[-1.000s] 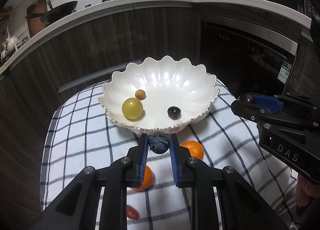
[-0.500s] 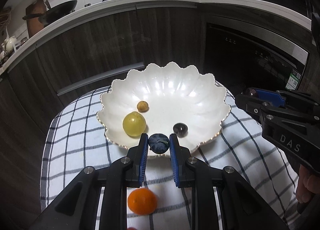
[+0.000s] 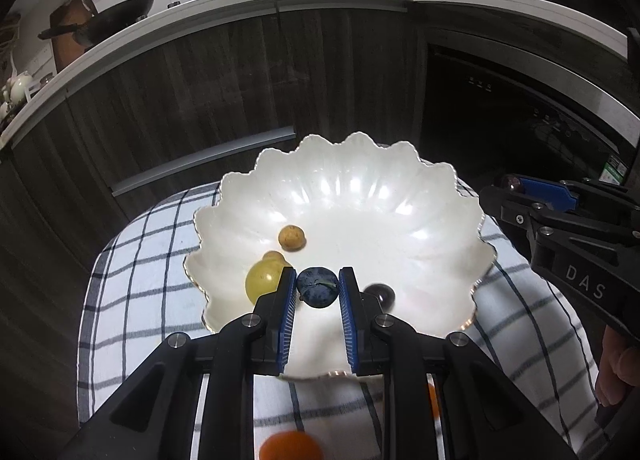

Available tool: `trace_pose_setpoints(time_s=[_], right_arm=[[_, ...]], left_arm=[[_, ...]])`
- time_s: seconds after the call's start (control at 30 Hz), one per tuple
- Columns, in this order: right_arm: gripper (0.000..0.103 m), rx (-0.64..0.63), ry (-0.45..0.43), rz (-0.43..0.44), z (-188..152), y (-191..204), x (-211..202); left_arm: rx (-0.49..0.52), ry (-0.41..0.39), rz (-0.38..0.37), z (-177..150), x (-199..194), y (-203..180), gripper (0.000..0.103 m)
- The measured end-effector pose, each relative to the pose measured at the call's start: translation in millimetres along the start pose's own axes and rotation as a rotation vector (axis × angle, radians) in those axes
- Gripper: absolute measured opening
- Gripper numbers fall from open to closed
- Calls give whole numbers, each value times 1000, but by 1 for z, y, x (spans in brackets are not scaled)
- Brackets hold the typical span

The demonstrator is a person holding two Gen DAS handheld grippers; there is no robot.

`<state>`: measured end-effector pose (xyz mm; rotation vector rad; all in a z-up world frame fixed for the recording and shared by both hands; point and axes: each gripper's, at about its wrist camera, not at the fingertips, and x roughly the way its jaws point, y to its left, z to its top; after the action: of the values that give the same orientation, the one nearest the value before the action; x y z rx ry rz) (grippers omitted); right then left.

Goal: Organize fruits
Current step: 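Open left gripper dropping the blueberry while right gripper releases the plum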

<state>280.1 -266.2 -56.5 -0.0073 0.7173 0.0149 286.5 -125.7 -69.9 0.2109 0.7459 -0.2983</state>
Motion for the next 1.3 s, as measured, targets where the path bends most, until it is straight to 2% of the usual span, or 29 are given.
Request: trace_pose_setpoints(time_s=[0.37,0.9,0.97,1.0,1.07,1.13,1.2,1.3], right_arm=[[28,-8,36,3,17,-4,36],[28,-32,81,-1,28,-4,68],[28,-36,87,-2,28,-4,70],[28,-33,88,1,28,-5,70],[29,-32,82,1,29,-6,69],[32,-37,81,-7,30,-5,69],[50,-35,76,-18,30,-5,68],[67,-14,58,-31,30,-8,64]], left_arm=[[-31,60,-15,6,33,10,22],[-44,119,-34,8,59,11,23],[-51,119,-37,8,58,11,30],[-54,114,-34,7,57,11,39],[-52,101,-25,7,54,11,44],[-48,101,-22,8,53,11,50],[-54,94,-16,8,51,13,58],[-63,86,-10,9,47,16,66]])
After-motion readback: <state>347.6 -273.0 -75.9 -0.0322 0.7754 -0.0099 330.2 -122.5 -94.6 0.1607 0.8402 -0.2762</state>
